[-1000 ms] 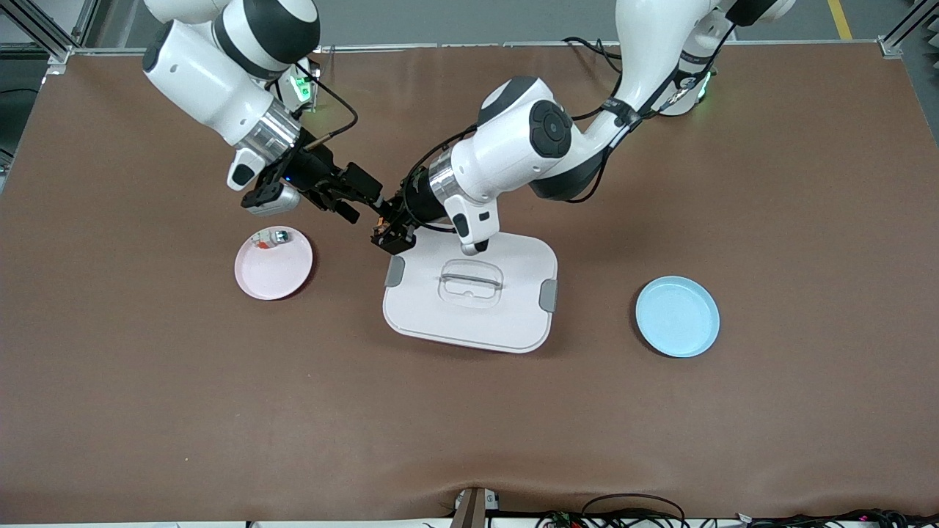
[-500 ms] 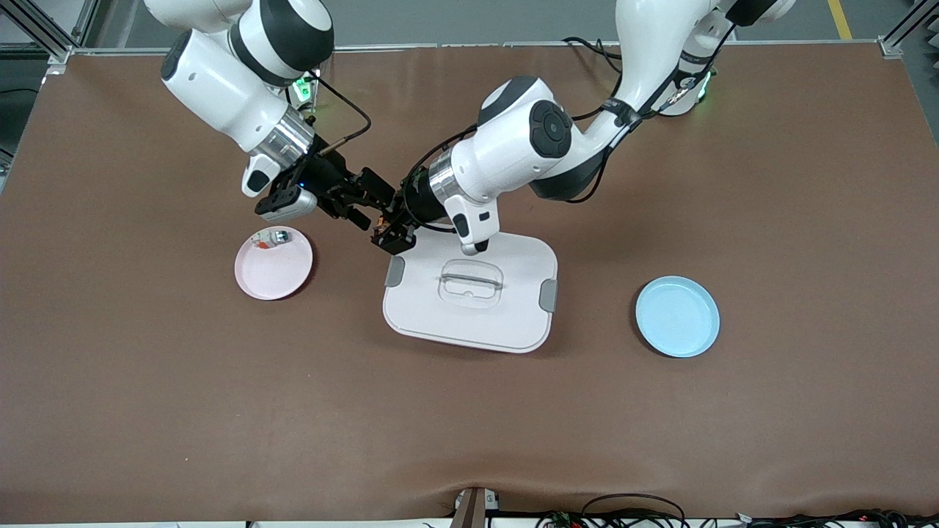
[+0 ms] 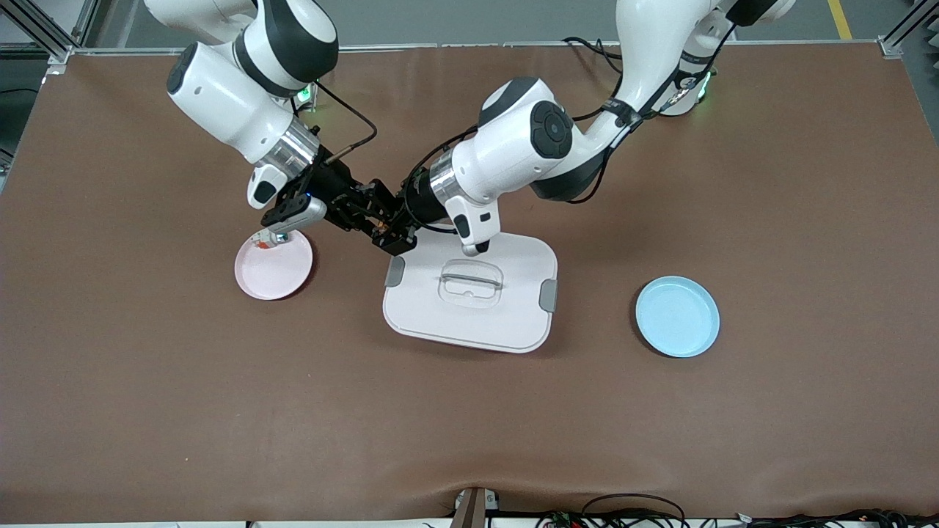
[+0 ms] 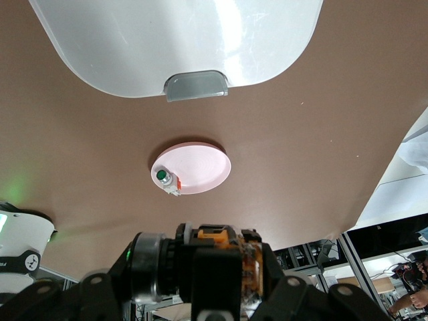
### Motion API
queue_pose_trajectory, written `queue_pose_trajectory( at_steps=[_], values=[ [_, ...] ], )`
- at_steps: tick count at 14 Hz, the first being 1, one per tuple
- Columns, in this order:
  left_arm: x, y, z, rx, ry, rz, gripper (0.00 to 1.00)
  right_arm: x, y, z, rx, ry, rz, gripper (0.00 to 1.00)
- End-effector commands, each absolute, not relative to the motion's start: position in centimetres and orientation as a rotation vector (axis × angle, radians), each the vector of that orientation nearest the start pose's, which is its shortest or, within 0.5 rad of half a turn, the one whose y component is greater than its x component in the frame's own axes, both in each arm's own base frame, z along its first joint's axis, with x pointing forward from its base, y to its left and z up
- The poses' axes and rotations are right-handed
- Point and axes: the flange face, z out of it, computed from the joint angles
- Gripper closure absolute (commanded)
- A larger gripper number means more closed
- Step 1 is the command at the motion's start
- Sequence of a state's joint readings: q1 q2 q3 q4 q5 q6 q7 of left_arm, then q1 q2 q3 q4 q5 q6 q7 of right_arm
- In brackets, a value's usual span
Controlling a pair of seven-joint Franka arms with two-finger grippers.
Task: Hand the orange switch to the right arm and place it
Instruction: 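Close the right gripper on the switch held by the left gripper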
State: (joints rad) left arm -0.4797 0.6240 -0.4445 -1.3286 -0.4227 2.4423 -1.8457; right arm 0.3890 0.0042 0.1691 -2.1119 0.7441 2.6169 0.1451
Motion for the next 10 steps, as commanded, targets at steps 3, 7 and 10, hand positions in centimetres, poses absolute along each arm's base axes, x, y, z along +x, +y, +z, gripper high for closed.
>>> queue_pose_trajectory(
  at_steps=[3,7,10],
  values=[
    [52.9,-55.4,45.9,1.911,1.506,-0.623,1.00,50.5,29.8,46.1,-2.481,0.127,-0.354,1.00],
    [53.0,-55.4,45.9,1.910,1.507,-0.622,0.28,50.5,29.7,46.0,-2.484,0.125,-0.347,1.00],
    [53.4,-55.2,46.9,1.891,1.493,-0.609,0.00,50.6,29.7,45.9,-2.488,0.102,-0.352,1.00]
  ],
)
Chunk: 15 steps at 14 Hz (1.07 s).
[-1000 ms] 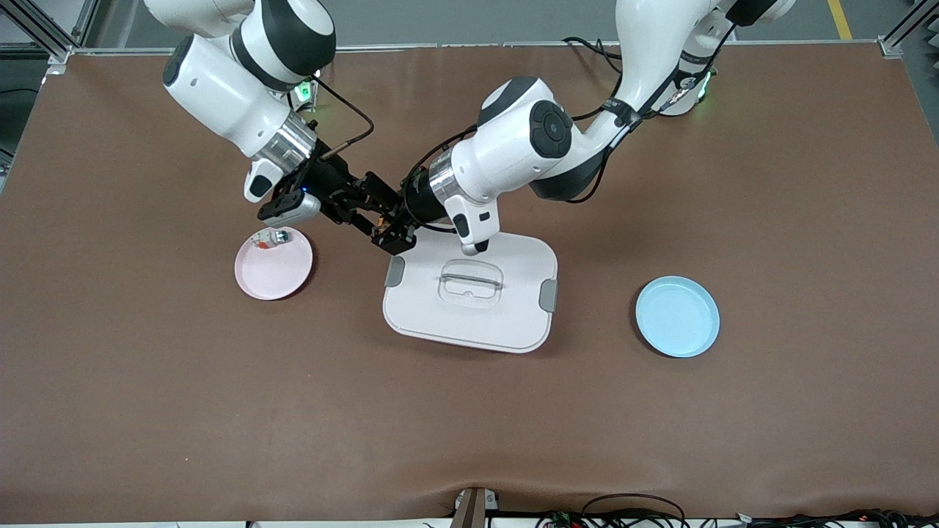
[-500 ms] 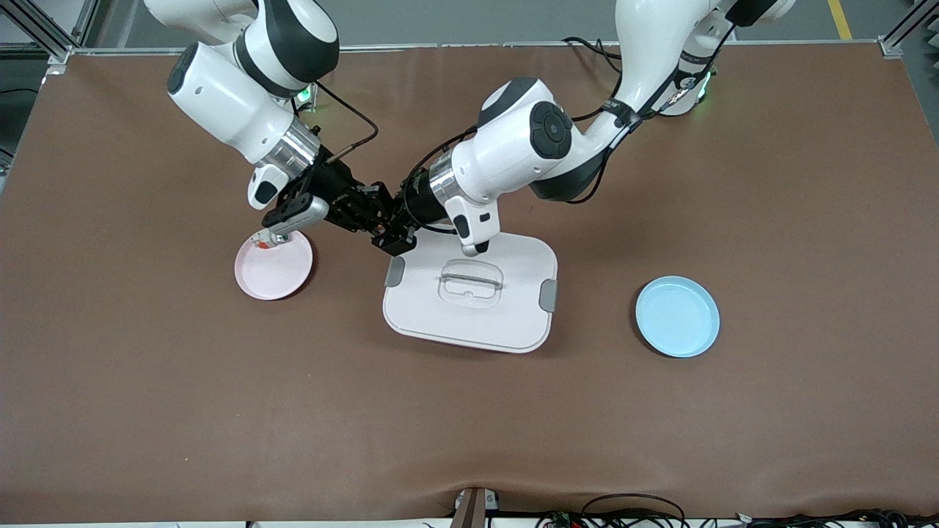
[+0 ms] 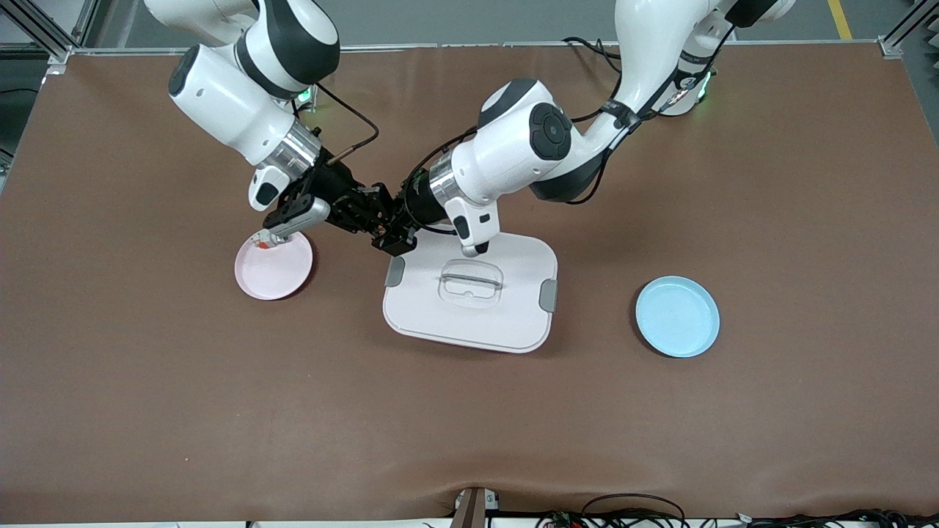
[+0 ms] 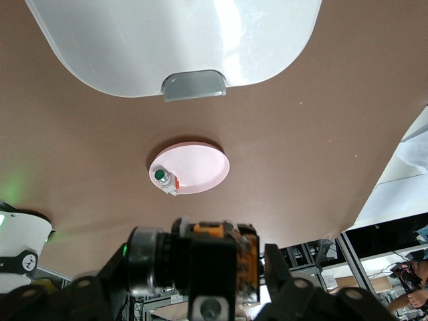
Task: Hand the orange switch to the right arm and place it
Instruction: 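Close the right gripper on the switch held by the left gripper, then open the left gripper and withdraw it while the right gripper lowers the switch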
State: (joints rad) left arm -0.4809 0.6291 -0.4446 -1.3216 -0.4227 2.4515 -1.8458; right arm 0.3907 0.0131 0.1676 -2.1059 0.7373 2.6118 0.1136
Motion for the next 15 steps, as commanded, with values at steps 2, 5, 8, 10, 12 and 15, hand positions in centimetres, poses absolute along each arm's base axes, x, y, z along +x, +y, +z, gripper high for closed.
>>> queue_pose_trajectory(
  at_steps=[2,5,8,10,12,15],
  values=[
    [53.7,-54.8,47.6,1.880,1.492,-0.598,0.00,50.8,29.3,46.0,-2.495,0.060,-0.372,1.00],
    [55.1,-52.8,49.3,1.879,1.493,-0.525,0.00,51.8,26.9,45.4,-2.562,-0.267,-0.437,1.00],
    [57.6,-48.4,52.6,1.913,1.484,-0.383,0.00,52.2,24.0,44.3,-2.683,-0.705,-0.379,1.00],
    [58.6,-45.5,54.9,2.001,1.413,-0.243,0.00,52.3,21.9,43.3,-2.738,-0.985,-0.282,1.00],
    [59.9,-42.2,55.8,2.109,1.337,-0.162,0.00,52.2,20.4,42.3,-2.681,-1.196,-0.201,1.00],
    [61.8,-36.2,56.2,2.320,1.176,-0.101,0.00,52.0,17.6,39.7,-2.542,-1.520,-0.175,1.00]
  ],
)
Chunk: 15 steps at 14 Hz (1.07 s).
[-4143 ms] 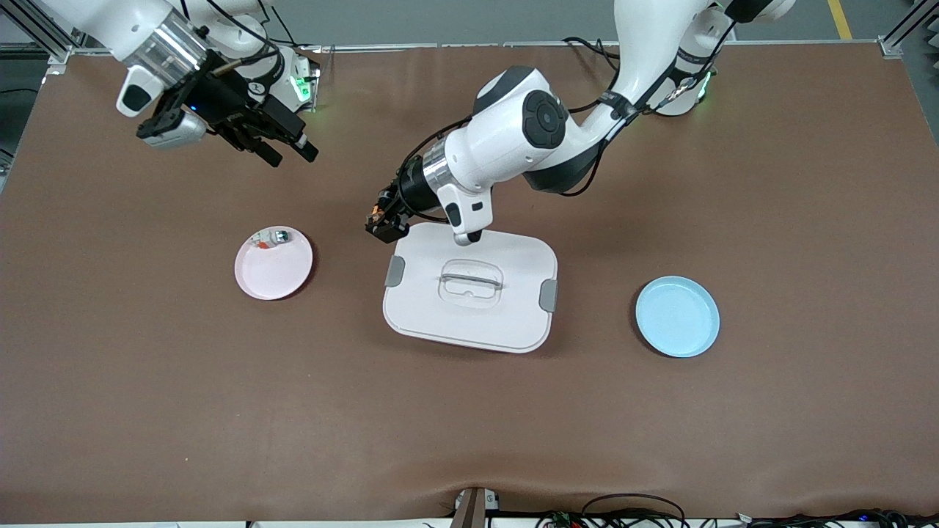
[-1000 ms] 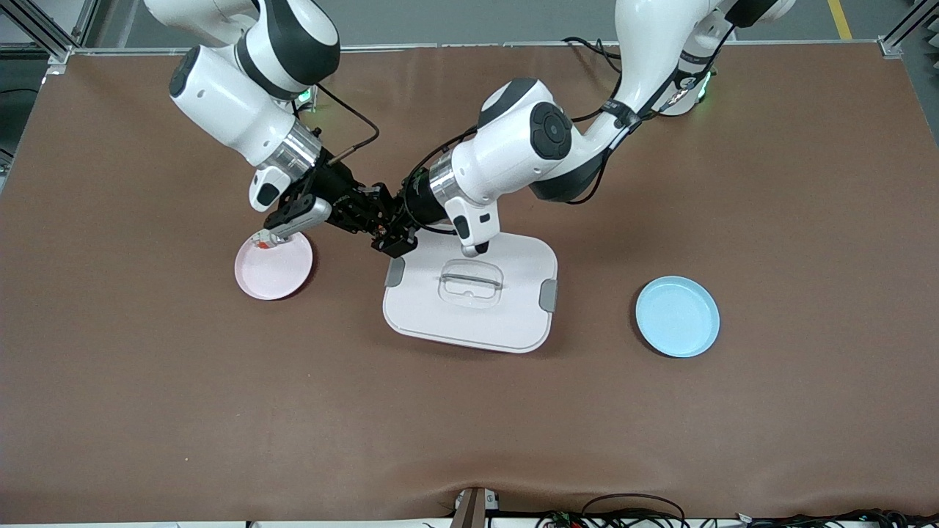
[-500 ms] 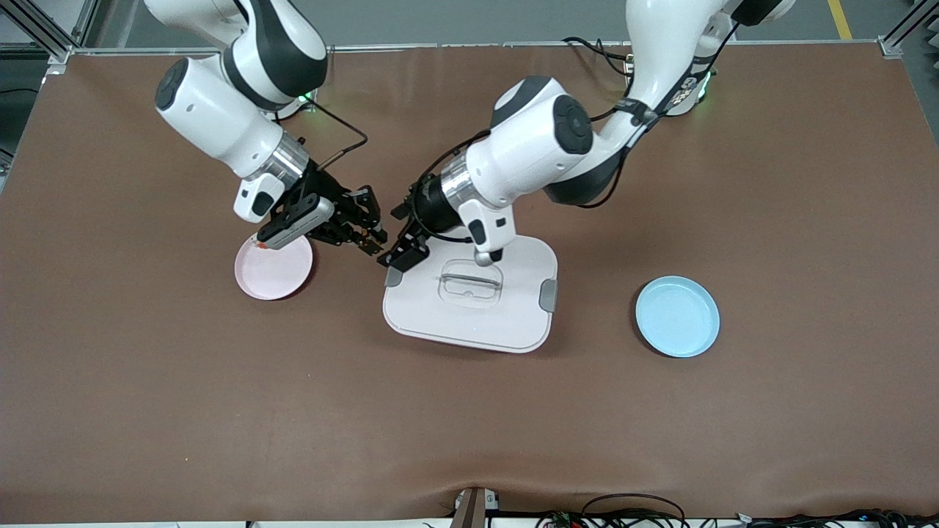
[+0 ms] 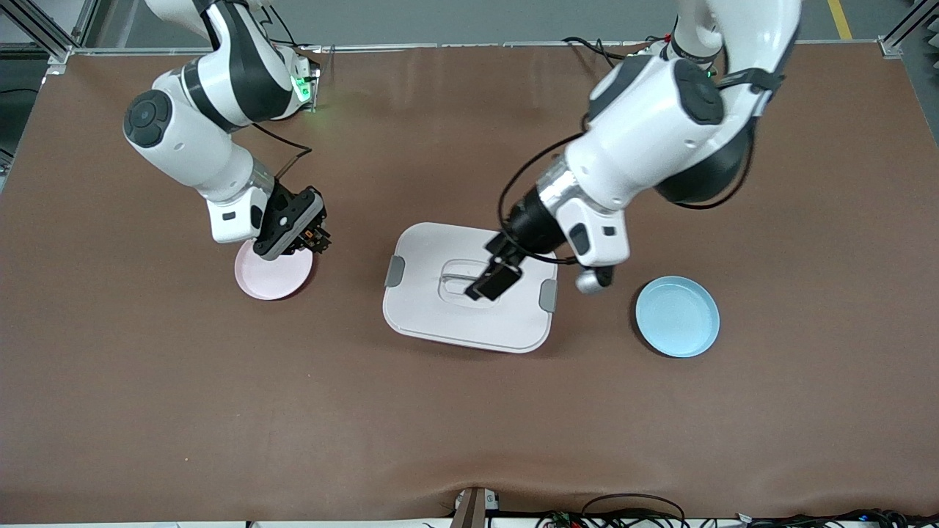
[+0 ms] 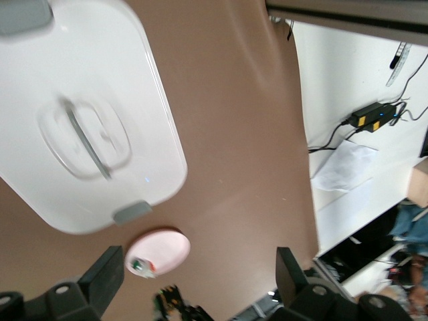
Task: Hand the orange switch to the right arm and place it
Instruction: 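Open the left gripper and withdraw it while the right gripper lowers the switch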
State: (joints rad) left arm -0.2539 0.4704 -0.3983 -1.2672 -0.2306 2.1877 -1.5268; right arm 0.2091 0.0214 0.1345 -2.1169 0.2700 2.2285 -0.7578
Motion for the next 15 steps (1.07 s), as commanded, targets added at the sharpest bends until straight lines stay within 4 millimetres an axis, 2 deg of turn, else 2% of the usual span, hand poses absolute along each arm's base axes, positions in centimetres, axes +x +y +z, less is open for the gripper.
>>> queue_pose_trajectory(
  at_steps=[1,4,7,9,11,12,15],
  values=[
    [62.2,-34.2,56.3,2.403,1.106,-0.078,0.00,52.0,17.1,39.3,-2.492,-1.609,-0.174,1.00],
    [62.6,-29.8,55.7,2.669,0.929,0.002,0.00,51.5,15.2,36.8,-2.427,-1.776,-0.195,1.00],
    [62.5,-25.2,56.1,2.878,0.887,0.063,0.00,50.8,13.2,34.0,-2.363,-1.944,-0.220,1.00],
    [61.8,-23.6,56.8,3.012,0.773,0.080,0.00,51.0,12.0,32.2,-2.322,-2.022,-0.151,1.00],
    [62.2,-20.6,57.5,3.097,0.656,0.109,0.00,50.7,11.5,30.6,-2.313,-2.043,-0.106,1.00],
    [61.9,-19.8,58.6,3.114,0.590,0.127,0.00,50.6,10.7,29.9,-2.322,-2.051,-0.096,1.00],
    [61.2,-16.0,59.9,3.171,0.502,0.058,0.00,50.4,8.6,27.3,-2.322,-2.084,-0.102,1.00]
  ],
)
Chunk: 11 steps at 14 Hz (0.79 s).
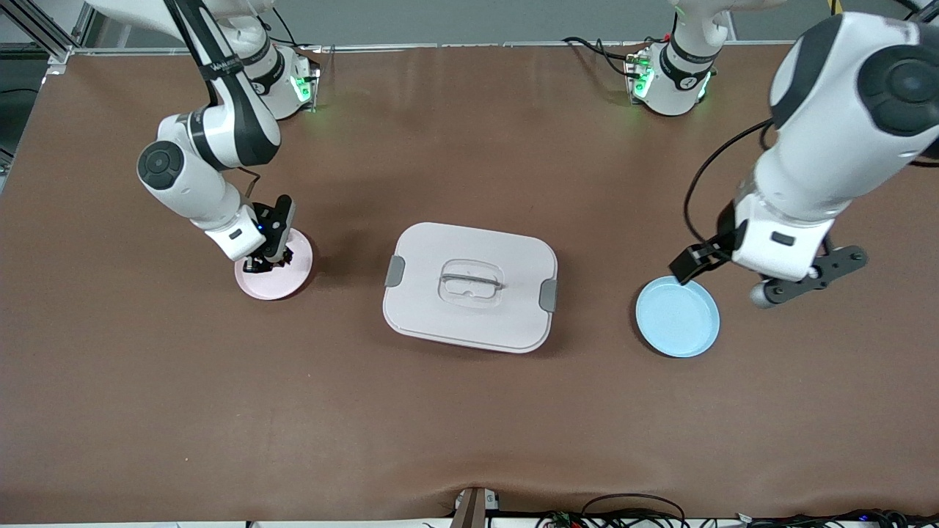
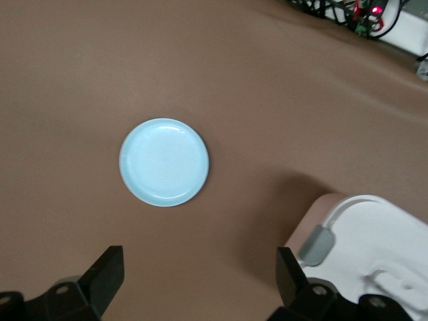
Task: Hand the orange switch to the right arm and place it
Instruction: 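Lower the switch onto the pink plate with the right gripper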
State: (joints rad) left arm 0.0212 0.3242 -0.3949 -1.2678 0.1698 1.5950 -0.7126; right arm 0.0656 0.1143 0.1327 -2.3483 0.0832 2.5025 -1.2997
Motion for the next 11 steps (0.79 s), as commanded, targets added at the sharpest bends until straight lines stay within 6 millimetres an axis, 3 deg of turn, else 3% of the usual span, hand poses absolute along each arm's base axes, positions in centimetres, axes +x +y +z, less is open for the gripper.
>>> queue_pose_trajectory(
  at_steps=[1,7,11],
  values=[
    [61.1,-15.1,60.1,-3.032,-0.446,-0.041,0.00,50.3,8.2,26.7,-2.318,-2.094,-0.103,1.00],
    [58.9,-10.9,63.1,-3.027,-0.142,-0.034,0.00,49.7,6.7,21.5,-2.344,-2.086,-0.154,1.00],
    [56.0,-8.3,64.8,-3.086,-0.136,-0.017,0.00,49.5,6.6,20.2,-2.341,-2.077,-0.141,1.00]
  ],
)
